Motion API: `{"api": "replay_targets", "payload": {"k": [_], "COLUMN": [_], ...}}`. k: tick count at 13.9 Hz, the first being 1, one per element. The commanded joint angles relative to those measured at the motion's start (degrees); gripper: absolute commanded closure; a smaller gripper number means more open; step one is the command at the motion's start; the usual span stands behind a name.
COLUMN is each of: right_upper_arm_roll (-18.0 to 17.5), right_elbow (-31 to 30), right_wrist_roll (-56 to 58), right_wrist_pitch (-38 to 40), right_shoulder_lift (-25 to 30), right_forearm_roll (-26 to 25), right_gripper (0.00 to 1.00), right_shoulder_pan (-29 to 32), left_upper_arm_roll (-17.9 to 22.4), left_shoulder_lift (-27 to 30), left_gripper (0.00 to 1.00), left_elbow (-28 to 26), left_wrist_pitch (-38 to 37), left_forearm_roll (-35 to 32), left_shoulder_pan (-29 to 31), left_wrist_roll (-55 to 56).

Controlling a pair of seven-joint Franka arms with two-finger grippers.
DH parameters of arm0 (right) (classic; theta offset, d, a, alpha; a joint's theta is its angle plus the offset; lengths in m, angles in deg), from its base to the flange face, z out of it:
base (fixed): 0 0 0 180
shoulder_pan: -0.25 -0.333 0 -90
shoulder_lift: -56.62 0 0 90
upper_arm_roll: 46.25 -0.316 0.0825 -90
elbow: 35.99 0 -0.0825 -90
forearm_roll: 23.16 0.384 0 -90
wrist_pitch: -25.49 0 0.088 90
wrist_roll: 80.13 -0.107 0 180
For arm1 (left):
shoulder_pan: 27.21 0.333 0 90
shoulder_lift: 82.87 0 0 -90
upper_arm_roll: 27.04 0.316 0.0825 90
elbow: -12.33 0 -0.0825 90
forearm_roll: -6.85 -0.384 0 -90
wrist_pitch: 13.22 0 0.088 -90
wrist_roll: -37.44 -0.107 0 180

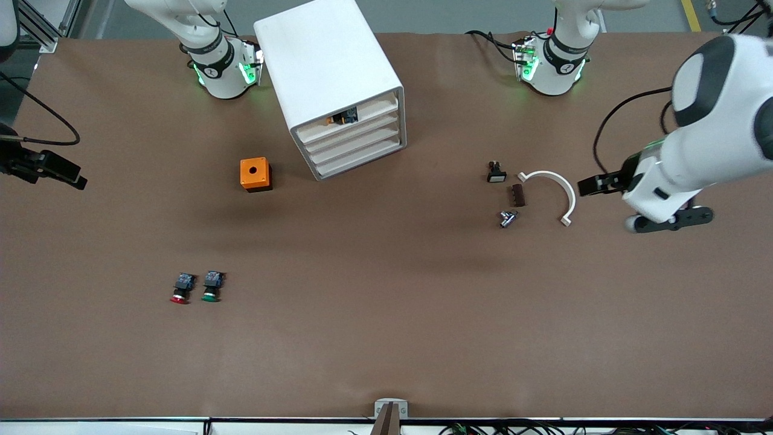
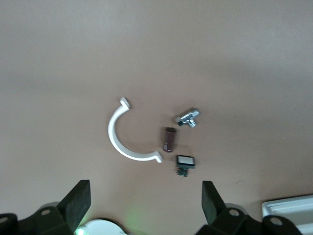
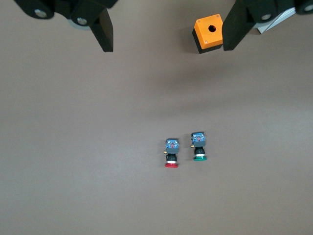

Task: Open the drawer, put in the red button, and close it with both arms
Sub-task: 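Reach the left gripper to the cabinet while the right gripper reaches the button, then grasp the drawer handle with the left gripper while the right gripper grasps the button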

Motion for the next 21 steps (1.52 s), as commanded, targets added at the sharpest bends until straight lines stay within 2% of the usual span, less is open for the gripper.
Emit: {"api": "replay_targets", "payload": {"k": [1, 7, 9, 11, 13, 15, 18, 21], "right_upper_arm_roll": [-0.89, -0.98, -1.07, -0.98, -0.98, -0.98, -1.07, -1.07], "right_elbow": [-0.04, -0.04, -0.39, -0.39, -0.39, -0.39, -0.39, -0.39], "right_wrist_roll": [0.62, -0.52, -2.27, -4.21, -5.0, -5.01, -5.62, -5.97], "right_wrist_pitch": [-1.6, -11.7, -15.3, -18.21, -22.16, -27.6, -31.14, -33.42], "right_shoulder_lift": [-3.32, -17.98, -22.12, -26.52, -30.56, -34.61, -37.08, -38.75], "right_forearm_roll": [-0.69, 0.1, 0.62, 3.69, 4.58, 4.67, 4.76, 4.76], "right_gripper": [0.01, 0.0, 0.0, 0.0, 0.0, 0.0, 0.0, 0.01], "right_shoulder_pan": [0.66, -0.04, 0.13, 0.05, -0.22, -0.92, -0.92, -0.84], "left_upper_arm_roll": [0.09, 0.09, 0.09, 0.09, 0.0, -0.18, 0.0, -0.18], "left_shoulder_lift": [-5.08, -15.44, -18.35, -20.64, -22.48, -24.59, -27.32, -27.77], "left_gripper": [0.0, 0.0, 0.0, 0.0, 0.0, 0.0, 0.0, 0.0], "left_elbow": [3.5, 9.65, 9.83, 11.14, 11.15, 11.24, 10.98, 10.72], "left_wrist_pitch": [-0.98, -0.89, -0.45, 1.39, 1.66, 2.27, 4.91, 5.09], "left_forearm_roll": [1.18, 9.78, 12.69, 13.75, 19.87, 22.18, 36.13, 41.16], "left_shoulder_pan": [-3.91, -10.68, -12.88, -16.13, -18.85, -20.97, -21.15, -21.68], "left_wrist_roll": [11.09, 34.31, 42.48, 53.01, 62.16, 69.11, 81.15, 89.52]}}
